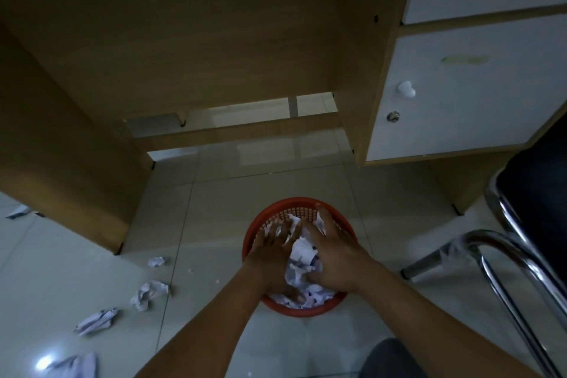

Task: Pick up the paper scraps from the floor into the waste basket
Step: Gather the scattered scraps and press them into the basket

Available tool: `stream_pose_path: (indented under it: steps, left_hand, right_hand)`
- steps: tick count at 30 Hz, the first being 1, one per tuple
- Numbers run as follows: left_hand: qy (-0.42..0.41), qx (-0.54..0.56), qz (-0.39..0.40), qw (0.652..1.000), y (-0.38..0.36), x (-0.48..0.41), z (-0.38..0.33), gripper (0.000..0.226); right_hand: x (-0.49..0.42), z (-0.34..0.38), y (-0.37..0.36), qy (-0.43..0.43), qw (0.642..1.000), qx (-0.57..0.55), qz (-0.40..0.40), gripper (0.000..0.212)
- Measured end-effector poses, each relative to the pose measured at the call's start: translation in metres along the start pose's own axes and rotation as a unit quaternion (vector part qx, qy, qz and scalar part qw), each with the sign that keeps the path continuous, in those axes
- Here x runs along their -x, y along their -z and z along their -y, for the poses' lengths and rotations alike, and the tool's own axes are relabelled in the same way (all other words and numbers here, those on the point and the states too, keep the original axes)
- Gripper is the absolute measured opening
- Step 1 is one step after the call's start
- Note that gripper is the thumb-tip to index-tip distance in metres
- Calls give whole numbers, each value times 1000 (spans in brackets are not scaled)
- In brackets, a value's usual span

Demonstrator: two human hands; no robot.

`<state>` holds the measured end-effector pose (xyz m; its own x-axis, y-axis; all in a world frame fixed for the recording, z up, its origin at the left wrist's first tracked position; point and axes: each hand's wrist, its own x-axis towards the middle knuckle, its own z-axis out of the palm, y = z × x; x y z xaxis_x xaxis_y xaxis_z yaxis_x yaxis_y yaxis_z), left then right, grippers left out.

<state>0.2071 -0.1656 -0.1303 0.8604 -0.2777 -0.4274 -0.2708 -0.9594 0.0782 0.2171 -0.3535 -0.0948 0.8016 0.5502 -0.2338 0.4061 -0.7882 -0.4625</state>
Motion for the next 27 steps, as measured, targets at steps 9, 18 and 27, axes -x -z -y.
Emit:
stream_pose_path:
  steps: [9,18,27]
  left_hand:
    - [-52,-104,-93,989,4,-4,-1,118]
    - [-9,128,45,991,-1,-8,4,150]
    - [-90,-66,13,994,-8,-12,0,117]
  right_hand:
    - [-11,-15,-18,-14,981,155,112,111]
    - [-43,-23,-52,-68,952,233,188,114]
    - [-43,-19,-47,-90,953,214,194,111]
